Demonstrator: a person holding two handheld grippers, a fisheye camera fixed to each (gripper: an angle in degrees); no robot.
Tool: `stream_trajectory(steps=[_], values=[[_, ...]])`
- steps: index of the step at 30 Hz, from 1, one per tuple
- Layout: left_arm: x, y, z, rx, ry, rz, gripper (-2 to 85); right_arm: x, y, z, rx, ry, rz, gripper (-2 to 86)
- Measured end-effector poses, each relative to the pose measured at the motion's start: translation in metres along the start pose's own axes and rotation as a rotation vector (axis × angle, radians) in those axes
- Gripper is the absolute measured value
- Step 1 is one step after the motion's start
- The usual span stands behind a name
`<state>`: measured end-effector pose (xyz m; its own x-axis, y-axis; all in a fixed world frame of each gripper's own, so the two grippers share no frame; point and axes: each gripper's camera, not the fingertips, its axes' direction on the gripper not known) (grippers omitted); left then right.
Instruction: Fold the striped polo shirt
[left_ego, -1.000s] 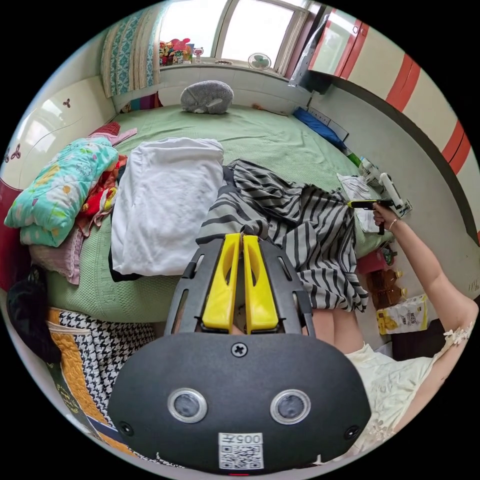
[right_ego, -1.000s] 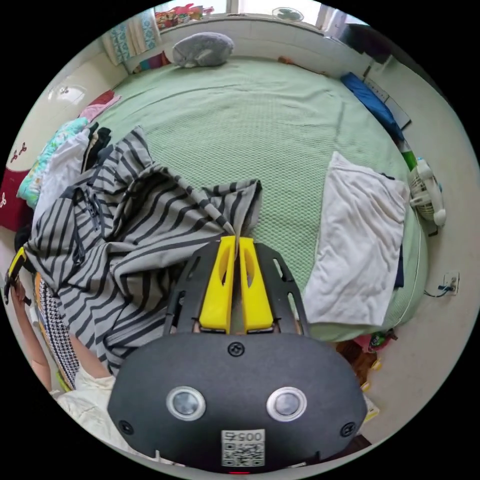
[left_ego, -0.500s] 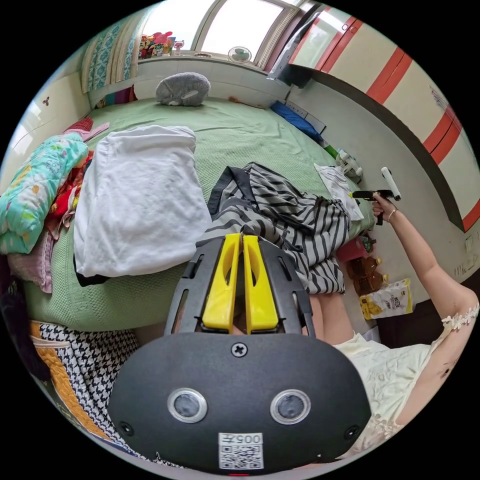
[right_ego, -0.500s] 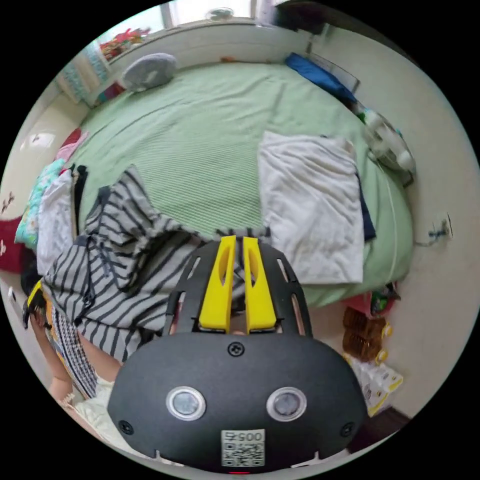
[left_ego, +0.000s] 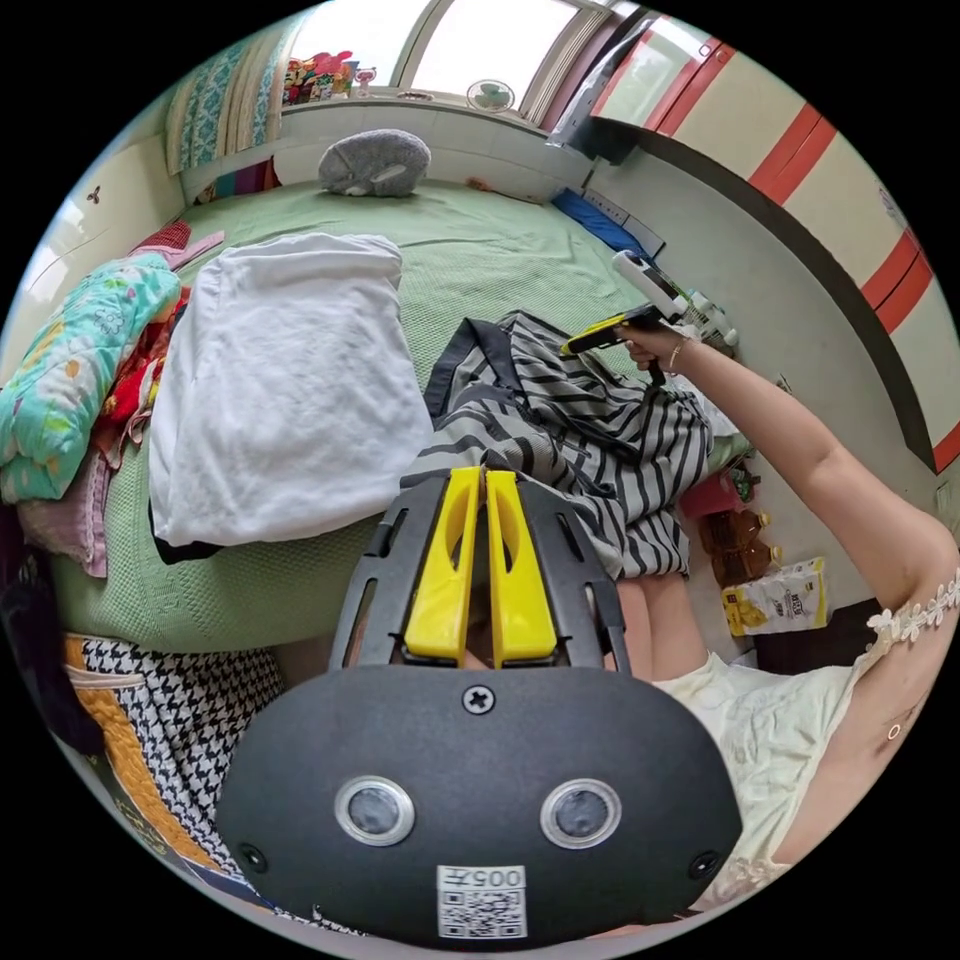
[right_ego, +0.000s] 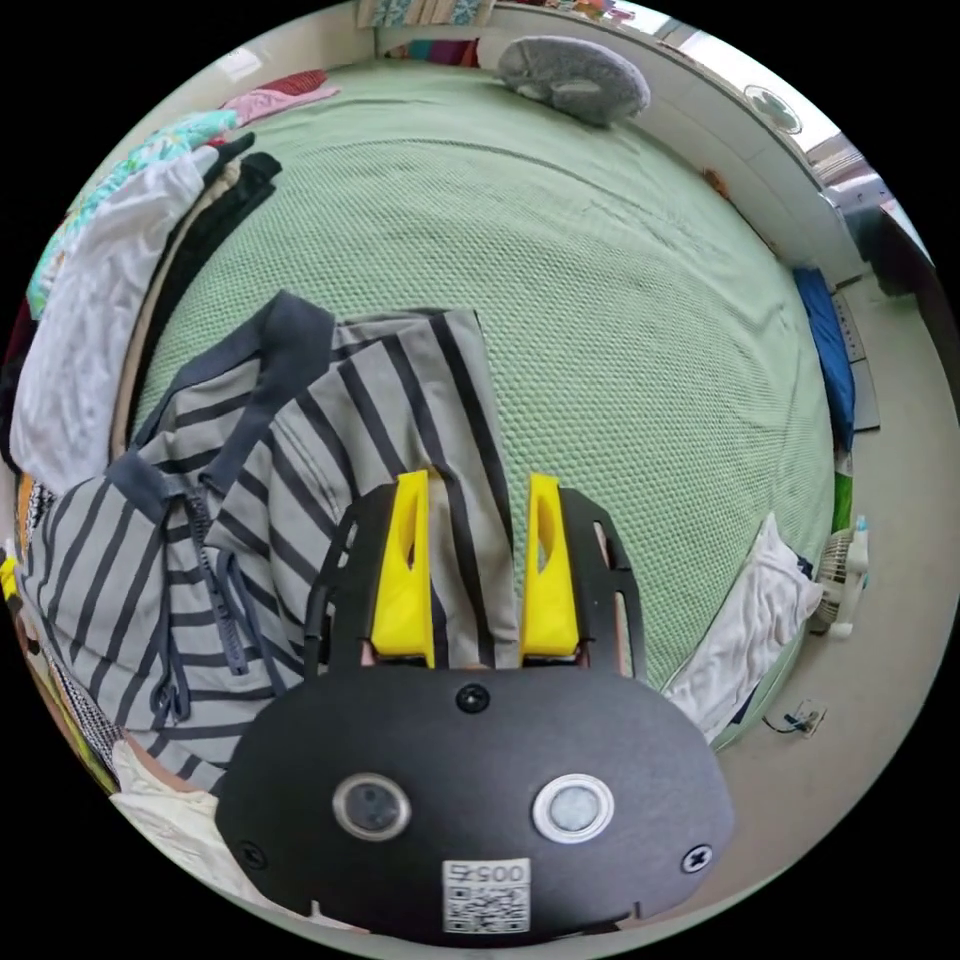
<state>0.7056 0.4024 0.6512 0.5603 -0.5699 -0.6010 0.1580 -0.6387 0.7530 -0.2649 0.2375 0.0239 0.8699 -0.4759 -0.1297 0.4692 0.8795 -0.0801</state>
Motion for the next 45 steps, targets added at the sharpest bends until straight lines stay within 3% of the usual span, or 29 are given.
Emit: stream_trajectory(steps=[4,8,14,17,19,22,28,33,40,45], values=[[0.001,-0.013,0.01,0.003,0.03,0.013,0.5,-0.014,0.008,0.0,0.025,-0.053,-0.085,0.6],[0.008,-0.038,0.014,0.03,0.015,0.061,0.5,-0.015,0.023,-0.027,0.11,0.009,-0.103,-1.1],[0.019,-0.154,0.012,0.071,-0.192,0.171,1.1,0.041,0.007,-0.115,0.276,0.16,0.09,-1.2],[-0.001,-0.246,0.022,0.068,-0.303,0.075,2.4,0.085,-0.015,-0.159,0.337,0.265,0.293,-0.6],[-0.02,-0.31,0.036,0.06,-0.329,-0.022,4.9,0.113,-0.021,-0.181,0.329,0.232,0.436,1.5],[-0.021,-0.342,0.057,0.064,-0.394,-0.099,5.3,0.116,-0.006,-0.187,0.421,0.19,0.482,2.5],[0.013,-0.286,0.139,-0.076,-0.225,0.04,7.4,0.074,0.057,-0.091,0.209,0.192,0.248,3.0],[0.045,-0.191,0.194,-0.252,0.009,0.116,10.2,0.064,0.153,-0.02,0.065,0.06,0.22,8.5],[0.04,-0.091,0.201,-0.272,0.025,-0.001,10.3,0.099,0.263,0.0,0.051,0.048,0.348,14.2],[0.027,-0.065,0.223,-0.303,0.162,-0.136,9.7,0.104,0.292,0.007,0.082,-0.014,0.393,11.4]])
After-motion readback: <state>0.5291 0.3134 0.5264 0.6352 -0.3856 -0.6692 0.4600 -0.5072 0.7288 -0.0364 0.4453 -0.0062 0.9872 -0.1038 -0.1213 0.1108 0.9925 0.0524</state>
